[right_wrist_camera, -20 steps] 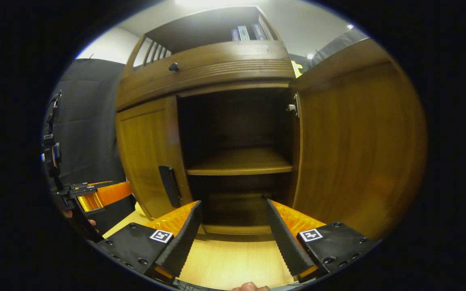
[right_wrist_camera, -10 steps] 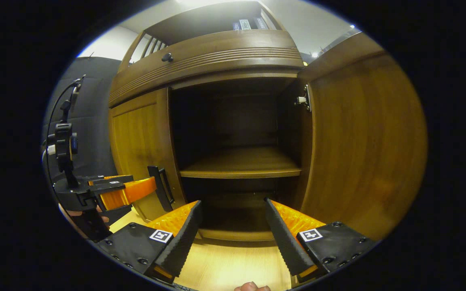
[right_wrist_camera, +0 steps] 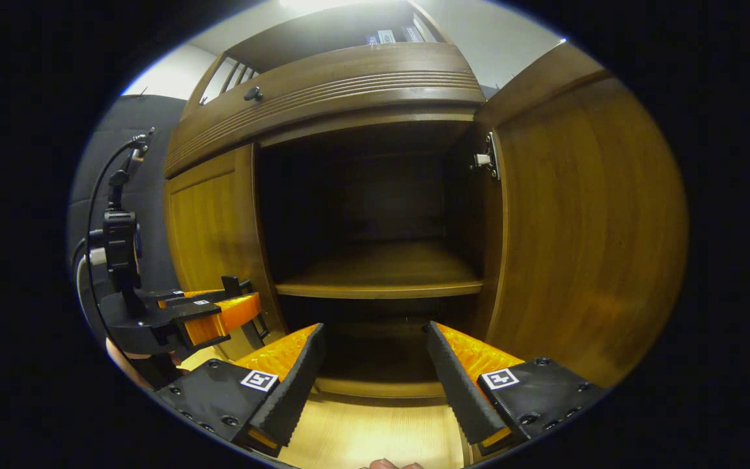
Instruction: Open the right door of the double-door shoe cabinet with the right hand, and open the left door with the left hand.
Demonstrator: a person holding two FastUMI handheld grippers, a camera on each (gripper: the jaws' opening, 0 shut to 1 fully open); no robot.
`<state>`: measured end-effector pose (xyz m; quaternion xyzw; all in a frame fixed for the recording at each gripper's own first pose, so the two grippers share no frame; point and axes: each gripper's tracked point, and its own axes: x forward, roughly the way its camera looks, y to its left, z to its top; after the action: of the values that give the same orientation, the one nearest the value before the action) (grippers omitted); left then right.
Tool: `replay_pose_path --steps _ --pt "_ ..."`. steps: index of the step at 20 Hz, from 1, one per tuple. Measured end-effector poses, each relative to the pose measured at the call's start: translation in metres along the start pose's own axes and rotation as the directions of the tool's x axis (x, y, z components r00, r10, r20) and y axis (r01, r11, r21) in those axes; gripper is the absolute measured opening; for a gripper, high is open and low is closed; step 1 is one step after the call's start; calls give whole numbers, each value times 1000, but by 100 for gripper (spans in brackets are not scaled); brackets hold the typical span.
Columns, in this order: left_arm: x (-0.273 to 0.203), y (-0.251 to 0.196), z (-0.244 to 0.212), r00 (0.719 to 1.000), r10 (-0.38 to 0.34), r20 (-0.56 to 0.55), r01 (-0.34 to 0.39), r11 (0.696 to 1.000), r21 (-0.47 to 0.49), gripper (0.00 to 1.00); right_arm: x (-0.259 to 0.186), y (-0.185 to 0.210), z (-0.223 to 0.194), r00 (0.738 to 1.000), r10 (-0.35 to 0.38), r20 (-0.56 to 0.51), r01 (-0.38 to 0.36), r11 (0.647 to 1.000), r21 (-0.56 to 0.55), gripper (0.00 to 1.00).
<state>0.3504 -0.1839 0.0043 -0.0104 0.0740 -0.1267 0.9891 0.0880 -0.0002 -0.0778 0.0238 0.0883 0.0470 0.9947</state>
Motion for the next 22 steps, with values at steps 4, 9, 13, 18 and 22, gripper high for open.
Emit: replay_pose_path --steps 4,9,13,18,22 --pt "8 -13 -9 999 -35 -8 35 999 -26 70 7 11 -5 998 49 -28 -49 999 -1 93" --pt "6 -2 -14 999 30 -26 -31 999 -33 36 6 20 -1 995 95 -15 -95 994 -48 98" --pt "11 -3 -16 998 53 -24 -53 999 2 27 7 19 -1 996 92 -21 -93 994 -50 92" --pt "7 -2 -20 998 64 -19 -64 998 -28 16 8 15 -8 996 77 -37 -77 997 -11 92" --pt "6 -2 -21 998 56 -37 -57 998 -34 7 6 14 -9 997 71 -44 -71 997 0 98"
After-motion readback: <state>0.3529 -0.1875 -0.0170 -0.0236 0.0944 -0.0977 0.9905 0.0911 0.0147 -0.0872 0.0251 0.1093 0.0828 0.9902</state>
